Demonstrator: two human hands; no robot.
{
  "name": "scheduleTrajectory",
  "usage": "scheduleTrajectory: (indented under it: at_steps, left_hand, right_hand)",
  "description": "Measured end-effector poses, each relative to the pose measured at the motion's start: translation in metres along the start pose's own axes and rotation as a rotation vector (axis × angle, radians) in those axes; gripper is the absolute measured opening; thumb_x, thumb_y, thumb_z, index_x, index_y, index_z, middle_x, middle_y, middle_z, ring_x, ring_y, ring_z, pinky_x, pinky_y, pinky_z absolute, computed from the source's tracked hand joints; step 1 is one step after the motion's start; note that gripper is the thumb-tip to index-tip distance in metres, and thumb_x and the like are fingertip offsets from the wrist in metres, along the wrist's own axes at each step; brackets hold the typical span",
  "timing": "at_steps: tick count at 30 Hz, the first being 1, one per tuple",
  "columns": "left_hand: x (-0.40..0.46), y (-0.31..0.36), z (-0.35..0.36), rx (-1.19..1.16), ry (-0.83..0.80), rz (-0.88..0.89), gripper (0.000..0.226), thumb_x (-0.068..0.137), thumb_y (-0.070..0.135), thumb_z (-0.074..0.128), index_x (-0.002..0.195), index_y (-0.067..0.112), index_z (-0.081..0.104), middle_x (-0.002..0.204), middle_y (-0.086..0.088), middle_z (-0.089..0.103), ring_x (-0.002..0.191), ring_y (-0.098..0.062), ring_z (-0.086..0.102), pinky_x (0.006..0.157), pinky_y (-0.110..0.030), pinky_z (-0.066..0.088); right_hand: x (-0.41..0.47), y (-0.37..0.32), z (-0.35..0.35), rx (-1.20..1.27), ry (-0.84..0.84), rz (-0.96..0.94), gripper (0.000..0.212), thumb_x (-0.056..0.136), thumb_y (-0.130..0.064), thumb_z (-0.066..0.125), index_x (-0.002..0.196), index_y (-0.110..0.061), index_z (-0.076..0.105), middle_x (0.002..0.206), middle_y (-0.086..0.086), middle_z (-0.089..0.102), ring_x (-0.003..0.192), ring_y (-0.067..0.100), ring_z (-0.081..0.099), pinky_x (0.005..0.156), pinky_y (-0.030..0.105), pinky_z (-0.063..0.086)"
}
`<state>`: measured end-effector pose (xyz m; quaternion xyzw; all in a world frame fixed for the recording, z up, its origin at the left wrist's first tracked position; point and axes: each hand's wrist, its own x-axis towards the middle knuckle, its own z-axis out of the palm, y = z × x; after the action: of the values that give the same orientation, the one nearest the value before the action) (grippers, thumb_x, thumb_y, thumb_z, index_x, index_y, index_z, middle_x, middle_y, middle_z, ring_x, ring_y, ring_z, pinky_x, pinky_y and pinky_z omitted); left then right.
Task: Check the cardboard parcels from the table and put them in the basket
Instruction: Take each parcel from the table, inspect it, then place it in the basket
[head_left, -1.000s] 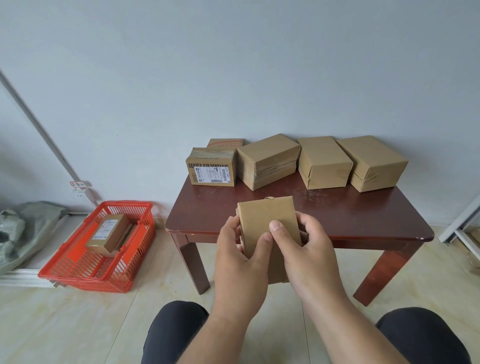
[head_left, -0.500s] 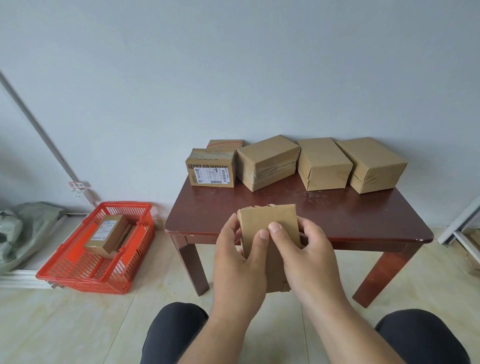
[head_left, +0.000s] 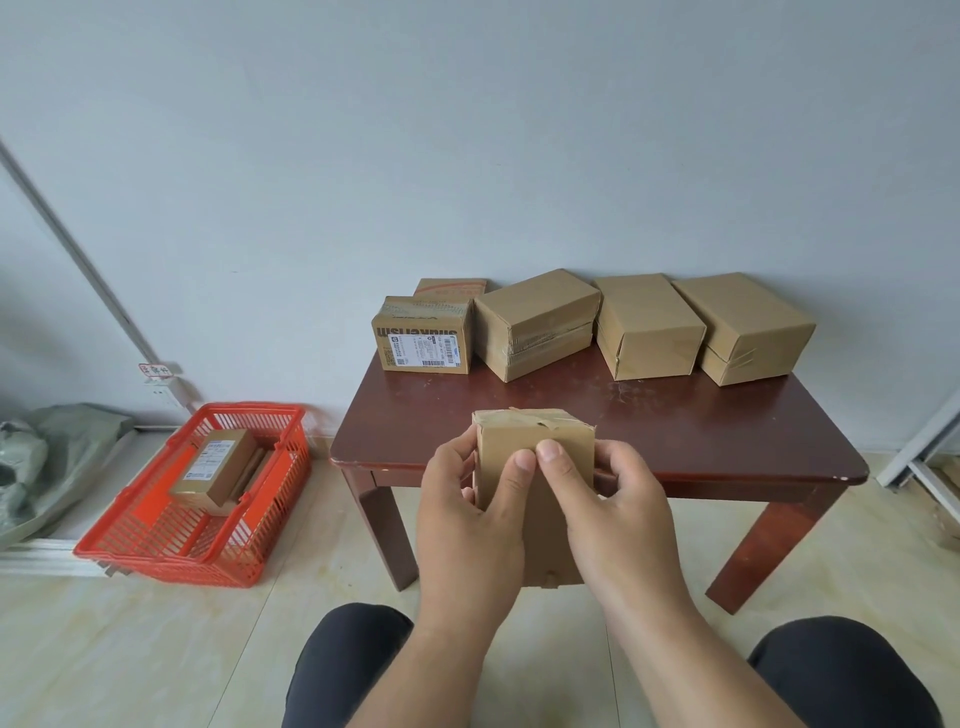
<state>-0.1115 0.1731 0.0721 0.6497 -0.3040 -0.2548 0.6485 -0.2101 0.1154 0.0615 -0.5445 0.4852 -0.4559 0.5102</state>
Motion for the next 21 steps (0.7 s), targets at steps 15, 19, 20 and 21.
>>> scheduleTrajectory:
  at_steps: [15, 19, 20, 21]
  left_hand:
    - [0.014, 0.011, 0.007, -0.014, 0.035, -0.091, 0.028, 0.092, 0.054, 0.071, 0.111, 0.035, 0.063, 0.105, 0.016, 0.074, 0.098, -0.006, 0.070, 0.082, -0.035, 0.059]
    - [0.008, 0.011, 0.010, -0.083, 0.030, -0.104, 0.027, 0.091, 0.045, 0.075, 0.111, 0.034, 0.061, 0.107, 0.015, 0.074, 0.096, 0.000, 0.071, 0.075, -0.025, 0.054]
    - [0.007, 0.010, 0.011, -0.104, 0.022, -0.115, 0.027, 0.092, 0.042, 0.075, 0.112, 0.033, 0.060, 0.109, 0.014, 0.074, 0.097, 0.000, 0.071, 0.075, -0.024, 0.053]
    - [0.006, 0.009, 0.011, -0.120, 0.015, -0.124, 0.027, 0.092, 0.040, 0.075, 0.113, 0.033, 0.059, 0.110, 0.014, 0.074, 0.099, -0.002, 0.071, 0.076, -0.025, 0.054]
  right_hand:
    - [0.002, -0.007, 0.002, -0.017, 0.015, -0.005, 0.033, 0.087, -0.060, 0.075, 0.101, -0.032, 0.067, 0.111, -0.009, 0.070, 0.097, 0.003, 0.067, 0.072, 0.028, 0.051]
    - [0.006, -0.011, 0.001, 0.038, 0.023, 0.021, 0.027, 0.088, -0.056, 0.077, 0.099, -0.033, 0.067, 0.112, -0.008, 0.070, 0.096, 0.007, 0.068, 0.079, 0.041, 0.060]
    - [0.006, -0.012, 0.002, 0.043, 0.019, 0.026, 0.026, 0.087, -0.055, 0.078, 0.098, -0.034, 0.067, 0.112, -0.008, 0.069, 0.095, 0.007, 0.068, 0.081, 0.044, 0.062]
    - [0.006, -0.013, 0.002, 0.051, 0.014, 0.033, 0.023, 0.087, -0.053, 0.077, 0.097, -0.035, 0.066, 0.112, -0.008, 0.069, 0.094, 0.007, 0.068, 0.081, 0.045, 0.062]
